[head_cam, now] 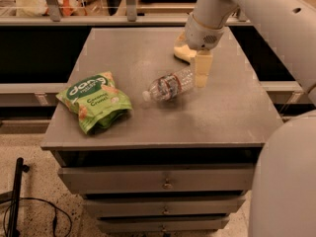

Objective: Pick water bottle

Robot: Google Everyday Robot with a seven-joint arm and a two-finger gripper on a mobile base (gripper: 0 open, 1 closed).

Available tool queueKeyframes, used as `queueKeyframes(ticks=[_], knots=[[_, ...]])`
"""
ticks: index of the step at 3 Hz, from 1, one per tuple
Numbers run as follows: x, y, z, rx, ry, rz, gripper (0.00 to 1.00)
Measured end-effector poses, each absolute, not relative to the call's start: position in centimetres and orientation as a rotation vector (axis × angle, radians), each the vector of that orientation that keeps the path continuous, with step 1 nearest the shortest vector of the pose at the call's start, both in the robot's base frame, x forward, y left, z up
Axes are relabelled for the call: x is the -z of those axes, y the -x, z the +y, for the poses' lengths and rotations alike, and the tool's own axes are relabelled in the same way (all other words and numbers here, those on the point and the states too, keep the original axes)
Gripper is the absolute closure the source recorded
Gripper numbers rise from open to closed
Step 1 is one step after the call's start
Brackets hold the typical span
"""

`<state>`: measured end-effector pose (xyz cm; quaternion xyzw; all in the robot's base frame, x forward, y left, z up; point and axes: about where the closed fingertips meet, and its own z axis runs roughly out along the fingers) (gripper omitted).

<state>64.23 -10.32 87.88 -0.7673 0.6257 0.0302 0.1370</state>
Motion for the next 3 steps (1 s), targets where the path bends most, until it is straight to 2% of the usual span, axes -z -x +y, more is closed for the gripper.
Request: queueKeyframes(ticks=[3], knots=[[-85.1,-65.0,-8.9,-0.19,2.259,1.815,0.0]])
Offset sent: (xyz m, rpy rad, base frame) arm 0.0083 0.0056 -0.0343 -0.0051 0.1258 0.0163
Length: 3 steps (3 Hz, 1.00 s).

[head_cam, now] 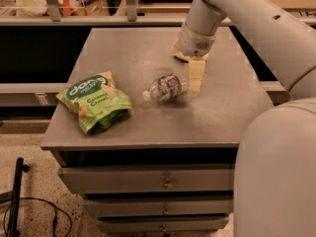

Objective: Pick water bottle

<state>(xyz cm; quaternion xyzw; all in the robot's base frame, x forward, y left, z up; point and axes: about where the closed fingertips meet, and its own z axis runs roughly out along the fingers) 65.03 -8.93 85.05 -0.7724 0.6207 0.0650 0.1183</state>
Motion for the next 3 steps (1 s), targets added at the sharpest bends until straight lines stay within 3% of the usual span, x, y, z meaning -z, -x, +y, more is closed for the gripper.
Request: queueKeyframes(ticks=[1,3], knots=[[-85.4,-64.0,-8.5,-0.19,2.273,1.799,0.0],[-85.0,-61.0,-7.7,-0.221,2.334,1.762,0.4]])
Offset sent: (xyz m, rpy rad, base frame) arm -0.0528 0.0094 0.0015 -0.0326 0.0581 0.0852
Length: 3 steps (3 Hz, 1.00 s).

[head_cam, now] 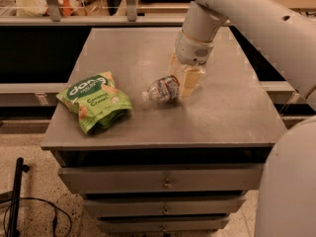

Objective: Pick water bottle

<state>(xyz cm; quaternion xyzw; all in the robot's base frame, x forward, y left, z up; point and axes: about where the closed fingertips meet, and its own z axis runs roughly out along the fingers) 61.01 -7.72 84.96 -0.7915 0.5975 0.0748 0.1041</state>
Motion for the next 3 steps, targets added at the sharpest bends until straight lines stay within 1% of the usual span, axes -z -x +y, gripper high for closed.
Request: queueKeyframes(ticks=[1,2,3], knots=[[-85.3,-59.6,-7.7,-0.202,2.345,1.75,0.64],[-87.8,-59.0,-8.0,-0.166,2.224,1.749,0.87],[-91.1,-58.4,-8.9,-0.138,2.052,1.733,1.0]])
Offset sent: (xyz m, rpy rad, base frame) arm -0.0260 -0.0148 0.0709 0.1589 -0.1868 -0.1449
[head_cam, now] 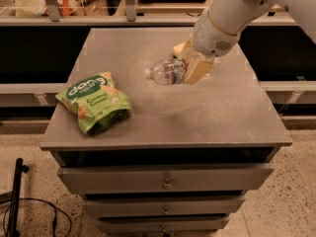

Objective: Pick water bottle

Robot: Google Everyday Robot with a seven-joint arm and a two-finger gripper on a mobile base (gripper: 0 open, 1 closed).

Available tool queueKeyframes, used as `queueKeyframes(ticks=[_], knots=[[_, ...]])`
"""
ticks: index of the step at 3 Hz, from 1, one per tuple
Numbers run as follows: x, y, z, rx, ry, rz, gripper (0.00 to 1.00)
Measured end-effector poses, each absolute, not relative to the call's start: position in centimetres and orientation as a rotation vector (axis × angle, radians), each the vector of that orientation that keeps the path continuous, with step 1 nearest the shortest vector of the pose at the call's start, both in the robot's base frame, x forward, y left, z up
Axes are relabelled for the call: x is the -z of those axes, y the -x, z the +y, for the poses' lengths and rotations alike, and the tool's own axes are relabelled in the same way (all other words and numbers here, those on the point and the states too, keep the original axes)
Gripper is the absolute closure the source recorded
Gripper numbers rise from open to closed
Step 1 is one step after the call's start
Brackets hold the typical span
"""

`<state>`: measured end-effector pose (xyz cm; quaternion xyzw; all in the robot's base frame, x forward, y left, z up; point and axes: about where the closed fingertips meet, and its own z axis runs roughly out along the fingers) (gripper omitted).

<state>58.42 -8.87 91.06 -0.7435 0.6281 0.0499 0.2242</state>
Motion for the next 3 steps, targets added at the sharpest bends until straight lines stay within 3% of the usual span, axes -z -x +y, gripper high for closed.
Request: queueKeyframes(ticks=[3], knots=[[-95.1,-56.8,-10.4,-0.093,1.856,1.662,1.0]])
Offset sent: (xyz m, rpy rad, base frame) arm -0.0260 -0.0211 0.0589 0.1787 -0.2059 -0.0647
